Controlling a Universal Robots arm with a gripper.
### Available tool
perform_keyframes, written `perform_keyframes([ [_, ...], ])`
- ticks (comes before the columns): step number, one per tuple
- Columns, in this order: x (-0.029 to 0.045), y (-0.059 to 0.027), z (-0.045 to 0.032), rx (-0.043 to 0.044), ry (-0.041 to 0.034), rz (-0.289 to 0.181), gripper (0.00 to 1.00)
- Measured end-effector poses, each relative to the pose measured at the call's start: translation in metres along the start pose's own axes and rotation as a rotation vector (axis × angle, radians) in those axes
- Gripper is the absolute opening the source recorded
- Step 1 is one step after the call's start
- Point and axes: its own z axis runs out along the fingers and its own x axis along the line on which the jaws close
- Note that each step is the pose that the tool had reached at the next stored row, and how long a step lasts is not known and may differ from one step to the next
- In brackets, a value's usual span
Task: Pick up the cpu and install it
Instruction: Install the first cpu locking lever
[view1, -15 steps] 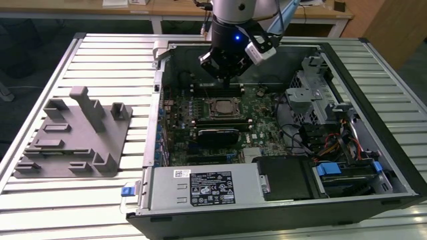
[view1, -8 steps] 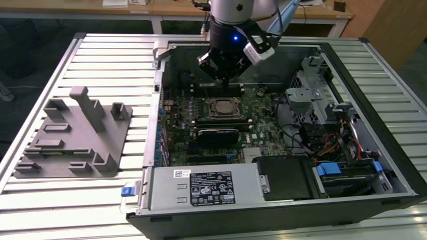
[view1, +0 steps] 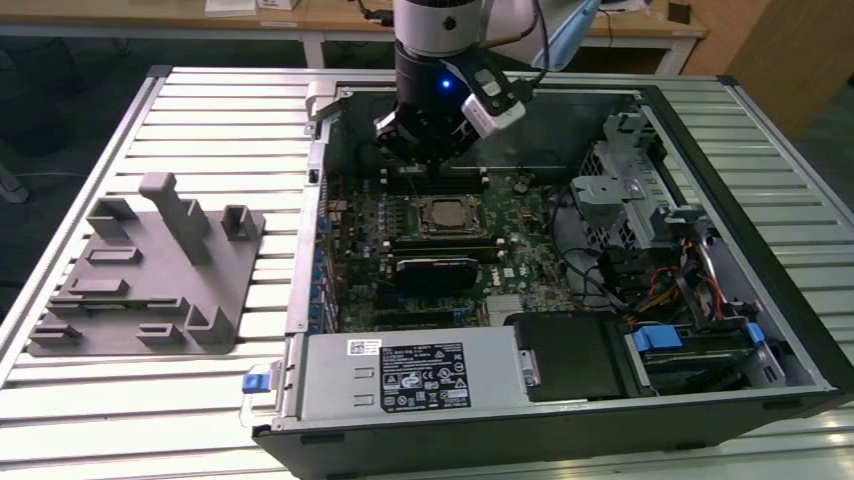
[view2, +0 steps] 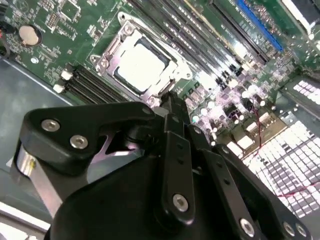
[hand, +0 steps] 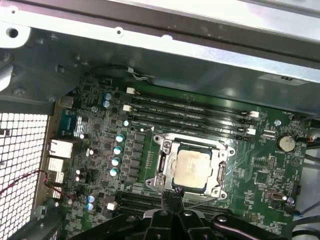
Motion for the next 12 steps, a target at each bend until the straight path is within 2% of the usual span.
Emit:
perform_keyframes([
  [12,0.0123,0.002,0.0052,0.0012,-0.0002,0.033,0.11],
])
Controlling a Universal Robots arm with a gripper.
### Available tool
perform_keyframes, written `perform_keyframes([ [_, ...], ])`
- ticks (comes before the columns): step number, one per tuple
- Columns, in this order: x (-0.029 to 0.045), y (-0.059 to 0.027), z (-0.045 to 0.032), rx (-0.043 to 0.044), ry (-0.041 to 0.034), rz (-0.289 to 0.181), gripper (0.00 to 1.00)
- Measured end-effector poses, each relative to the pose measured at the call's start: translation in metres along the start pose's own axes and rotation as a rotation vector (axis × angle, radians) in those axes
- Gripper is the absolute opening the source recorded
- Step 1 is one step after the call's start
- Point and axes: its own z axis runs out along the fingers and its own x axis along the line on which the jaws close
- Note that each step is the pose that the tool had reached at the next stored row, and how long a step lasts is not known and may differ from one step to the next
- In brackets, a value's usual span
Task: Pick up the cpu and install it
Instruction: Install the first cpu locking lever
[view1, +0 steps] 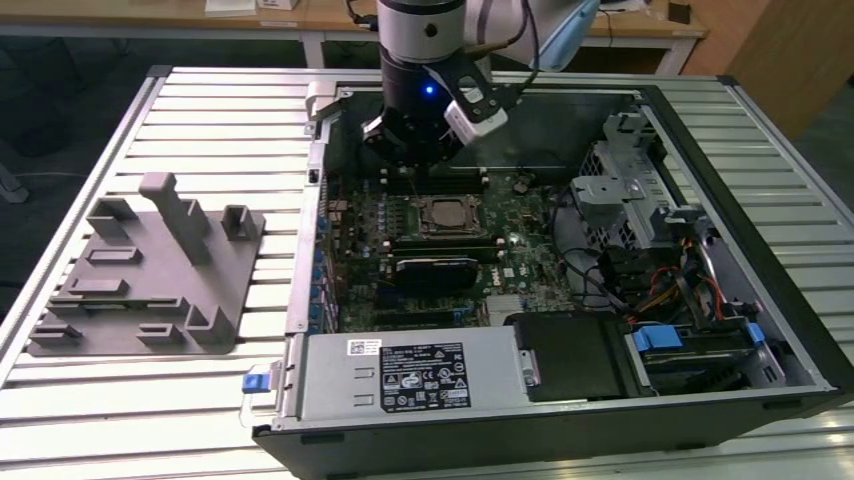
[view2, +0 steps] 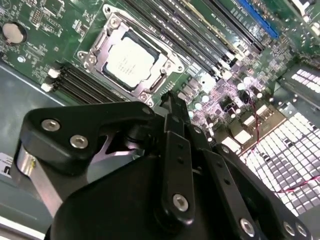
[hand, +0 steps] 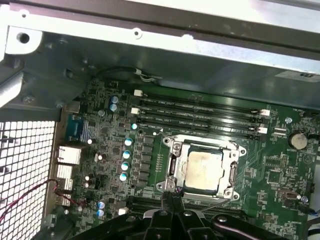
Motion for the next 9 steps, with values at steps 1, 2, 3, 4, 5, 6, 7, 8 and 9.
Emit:
perform_keyframes([
  [1,0.0,0.0,0.0,0.0,0.0,0.0,0.11],
  [2,0.0,0.0,0.0,0.0,0.0,0.0,0.11],
  [3,0.0009,0.0001,0.0,0.0001,0.0001,0.0,0.11],
  [4,0.0042,0.0005,0.0001,0.0001,0.0002,0.0,0.11],
  [5,0.0075,0.001,0.0004,0.0001,0.0,0.0,0.11],
  [6,0.0105,0.0014,0.0008,0.0,-0.0001,0.001,0.11],
  [7,0.0126,0.0017,0.0013,0.0,0.0,0.001,0.11],
  [8,0.0135,0.0018,0.0018,-0.0008,-0.0001,0.001,0.11],
  [9,0.014,0.0018,0.0019,-0.0056,-0.0006,0.001,0.11],
])
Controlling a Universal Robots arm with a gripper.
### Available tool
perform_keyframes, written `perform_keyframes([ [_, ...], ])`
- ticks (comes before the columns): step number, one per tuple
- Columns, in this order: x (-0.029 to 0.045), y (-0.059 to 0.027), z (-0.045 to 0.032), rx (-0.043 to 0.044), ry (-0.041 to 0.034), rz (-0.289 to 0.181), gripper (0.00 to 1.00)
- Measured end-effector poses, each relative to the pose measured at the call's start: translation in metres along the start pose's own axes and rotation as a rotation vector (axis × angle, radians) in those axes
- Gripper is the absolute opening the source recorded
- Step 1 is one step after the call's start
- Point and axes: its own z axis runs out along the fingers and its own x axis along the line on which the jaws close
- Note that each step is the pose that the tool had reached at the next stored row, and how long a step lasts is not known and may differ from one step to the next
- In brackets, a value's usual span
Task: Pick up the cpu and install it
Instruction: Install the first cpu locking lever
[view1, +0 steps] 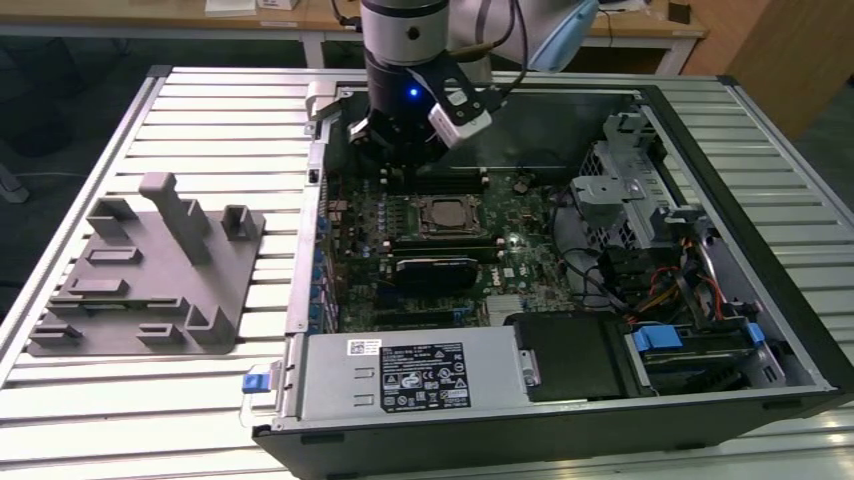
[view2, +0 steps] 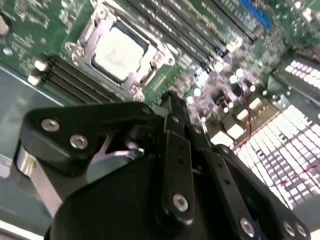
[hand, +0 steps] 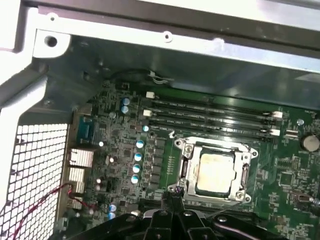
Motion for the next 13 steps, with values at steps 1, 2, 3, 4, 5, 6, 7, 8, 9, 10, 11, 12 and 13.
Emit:
perform_keyframes([
  [1,0.0003,0.0,0.0001,-0.0105,-0.0012,0.0,0.11],
  [2,0.0005,0.0001,0.0001,-0.0208,-0.0022,0.001,0.11],
  [3,0.0006,0.0001,0.0002,-0.0272,-0.0028,0.001,0.11],
  [4,0.0008,0.0001,0.0004,-0.0318,-0.0031,0.001,0.11],
  [5,0.0011,0.0002,0.0009,-0.033,-0.0032,0.002,0.11],
  [6,0.0016,0.0002,0.0017,-0.033,-0.0032,0.002,0.11],
  [7,0.0021,0.0002,0.0027,-0.0329,-0.0031,0.006,0.11],
  [8,0.0021,0.0001,0.0035,-0.0325,-0.0033,0.014,0.11],
  [9,0.0023,0.0001,0.0041,-0.0322,-0.0036,0.024,0.11],
  [10,0.0029,0.0002,0.0043,-0.0319,-0.0035,0.028,0.11],
  [11,0.0034,0.0003,0.0044,-0.0329,-0.0034,0.029,0.11],
  [12,0.0034,0.0003,0.0044,-0.0339,-0.0033,0.03,0.11],
  [13,0.0034,0.0003,0.0044,-0.0341,-0.0034,0.03,0.11],
])
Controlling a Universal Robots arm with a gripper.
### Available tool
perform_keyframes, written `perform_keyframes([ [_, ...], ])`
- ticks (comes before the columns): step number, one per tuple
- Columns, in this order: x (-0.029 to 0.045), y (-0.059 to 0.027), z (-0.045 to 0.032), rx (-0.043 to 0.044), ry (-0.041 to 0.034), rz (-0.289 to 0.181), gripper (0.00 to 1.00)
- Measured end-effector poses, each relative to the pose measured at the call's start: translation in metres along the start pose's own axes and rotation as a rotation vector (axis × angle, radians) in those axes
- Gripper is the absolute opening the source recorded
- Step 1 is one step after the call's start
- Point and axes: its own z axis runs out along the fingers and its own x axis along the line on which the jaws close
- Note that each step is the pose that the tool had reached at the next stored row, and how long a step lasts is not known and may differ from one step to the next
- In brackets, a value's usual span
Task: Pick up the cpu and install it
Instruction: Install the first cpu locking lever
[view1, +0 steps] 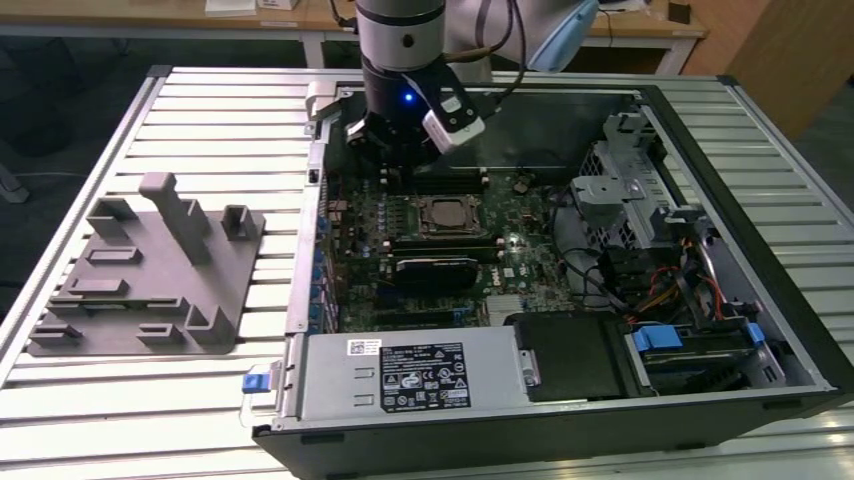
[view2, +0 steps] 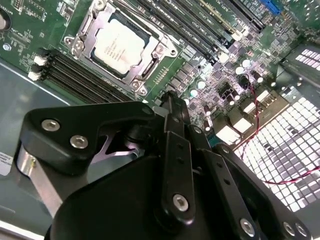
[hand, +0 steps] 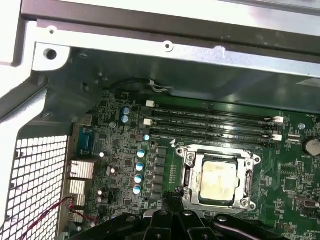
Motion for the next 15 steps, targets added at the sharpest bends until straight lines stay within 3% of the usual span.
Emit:
perform_keyframes([
  [5,0.0044,0.0004,0.0009,-0.0207,-0.0021,0.001,0.11],
  [9,0.0073,0.0005,0.0031,-0.0268,-0.0015,0.001,0.11],
  [10,0.0084,0.0007,0.0039,-0.068,-0.0023,0.003,0.11],
  [11,0.0092,0.0007,0.0055,-0.0972,-0.0035,0.004,0.11],
  [15,0.0106,0.001,0.0086,-0.1003,-0.003,0.004,0.11],
])
